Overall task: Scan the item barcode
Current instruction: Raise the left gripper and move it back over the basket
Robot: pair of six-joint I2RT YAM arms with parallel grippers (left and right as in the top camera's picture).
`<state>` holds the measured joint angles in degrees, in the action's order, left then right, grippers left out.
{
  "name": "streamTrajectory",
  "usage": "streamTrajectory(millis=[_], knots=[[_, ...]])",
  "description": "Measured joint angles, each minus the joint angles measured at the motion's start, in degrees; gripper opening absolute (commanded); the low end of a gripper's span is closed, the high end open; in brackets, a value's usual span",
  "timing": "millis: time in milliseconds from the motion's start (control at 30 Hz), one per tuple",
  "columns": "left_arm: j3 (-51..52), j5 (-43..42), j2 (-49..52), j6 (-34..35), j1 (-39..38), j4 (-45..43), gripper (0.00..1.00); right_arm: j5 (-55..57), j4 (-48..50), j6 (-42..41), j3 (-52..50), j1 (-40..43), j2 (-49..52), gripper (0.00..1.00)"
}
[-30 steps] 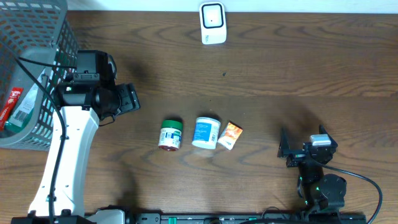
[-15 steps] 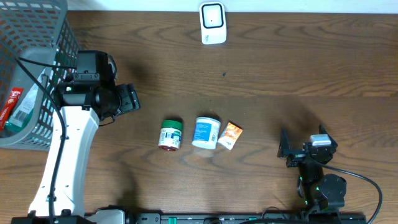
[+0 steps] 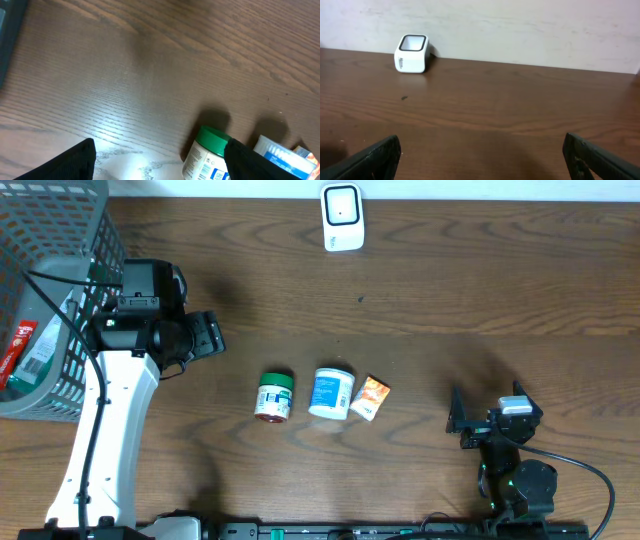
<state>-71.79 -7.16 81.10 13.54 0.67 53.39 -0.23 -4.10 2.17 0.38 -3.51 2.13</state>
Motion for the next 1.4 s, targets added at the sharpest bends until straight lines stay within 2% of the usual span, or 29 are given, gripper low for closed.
streamTrajectory(millis=[933, 1400], knots=[[0.00, 0.00, 0.00, -0.02, 0.00, 0.09, 0.79, 0.00, 0.00, 0.00, 0.00, 0.00, 0.00, 0.99], [0.00, 0.00, 0.07, -0.07, 0.00, -9.60, 0.80, 0.00, 0.00, 0.00, 0.00, 0.00, 0.00, 0.99]])
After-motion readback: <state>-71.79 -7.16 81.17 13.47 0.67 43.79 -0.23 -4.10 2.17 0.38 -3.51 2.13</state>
